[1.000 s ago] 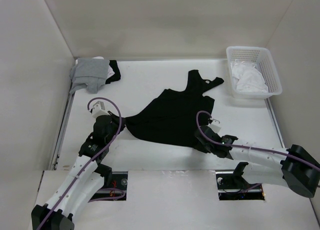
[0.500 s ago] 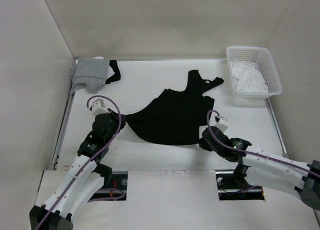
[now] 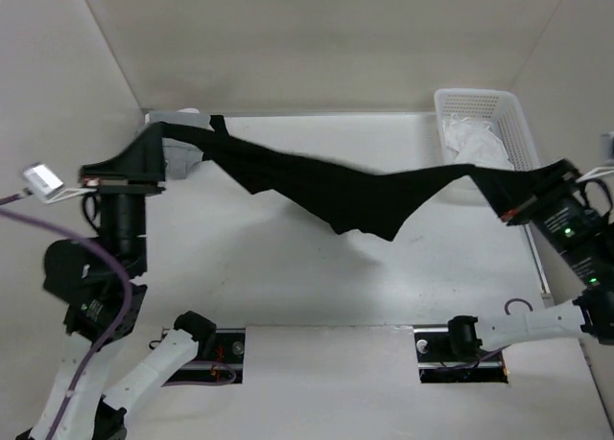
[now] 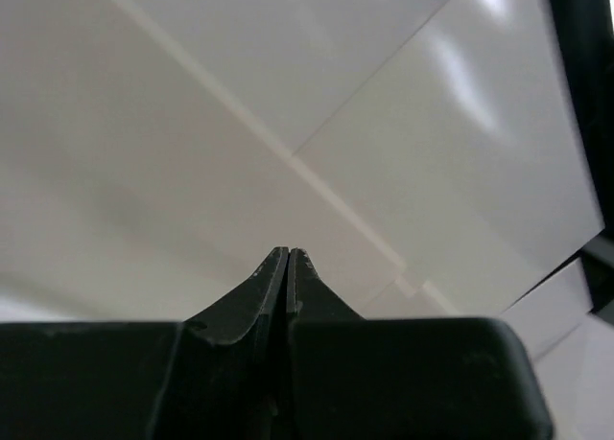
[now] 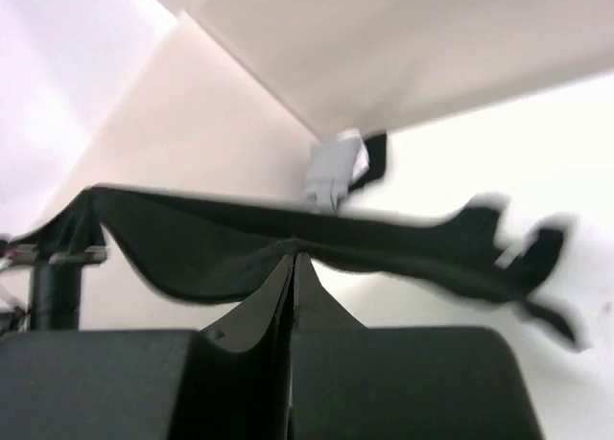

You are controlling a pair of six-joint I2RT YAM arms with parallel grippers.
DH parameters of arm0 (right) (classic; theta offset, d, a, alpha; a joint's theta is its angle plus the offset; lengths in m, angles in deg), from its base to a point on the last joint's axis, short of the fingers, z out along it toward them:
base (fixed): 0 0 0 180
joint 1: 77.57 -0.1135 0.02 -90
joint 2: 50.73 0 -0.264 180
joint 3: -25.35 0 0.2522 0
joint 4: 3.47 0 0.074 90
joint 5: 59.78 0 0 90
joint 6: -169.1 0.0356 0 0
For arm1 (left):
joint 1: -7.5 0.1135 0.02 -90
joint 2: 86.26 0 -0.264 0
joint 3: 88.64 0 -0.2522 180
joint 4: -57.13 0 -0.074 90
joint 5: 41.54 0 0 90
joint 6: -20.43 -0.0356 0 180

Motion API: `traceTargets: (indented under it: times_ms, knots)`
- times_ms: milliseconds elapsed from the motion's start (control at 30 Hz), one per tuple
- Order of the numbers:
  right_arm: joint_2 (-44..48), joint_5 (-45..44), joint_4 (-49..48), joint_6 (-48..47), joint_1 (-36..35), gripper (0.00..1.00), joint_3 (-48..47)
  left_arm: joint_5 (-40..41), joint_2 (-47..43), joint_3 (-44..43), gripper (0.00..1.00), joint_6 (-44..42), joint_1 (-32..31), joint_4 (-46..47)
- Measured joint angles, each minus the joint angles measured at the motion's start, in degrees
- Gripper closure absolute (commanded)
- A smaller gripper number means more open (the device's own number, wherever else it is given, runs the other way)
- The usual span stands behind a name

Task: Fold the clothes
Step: Flatten the tank top out

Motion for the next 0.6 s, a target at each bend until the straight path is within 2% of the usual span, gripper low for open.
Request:
traceTargets:
  times_ms: [133,233,333,400,500,600]
  knots:
    - [-5.7,-8.4,-8.6,-16.0,-8.2,1.0,-8.8,1.5,0.2,-7.9,1.0,-3.4,0.0,4.3]
    - [-8.4,-9.1,-20.1,-29.7,-5.9,1.0,-7.2,2.3,0.8,-9.3,1.0,-5.0,0.1,6.6]
    - [-10.7,-8.1,-28.2,-38.9,1.4,1.0,-3.6,3.3,3.9,-8.7,1.0,-6.2,1.1,8.3]
    - [-12.4,-5.5,-30.5,-40.7,7.9,1.0,-1.4,3.6,7.5,-7.0,1.0,-6.4,2.9,9.6]
    - [-15.7,2.0,-29.1,-36.8,19.2,1.0,1.0,3.5,14.5,-2.2,1.0,-5.4,5.6,9.9]
    - [-19.7,14.8,-27.1,-28.7,32.3,1.0,5.2,1.8,21.5,2.4,1.0,-3.1,8.7,8.6]
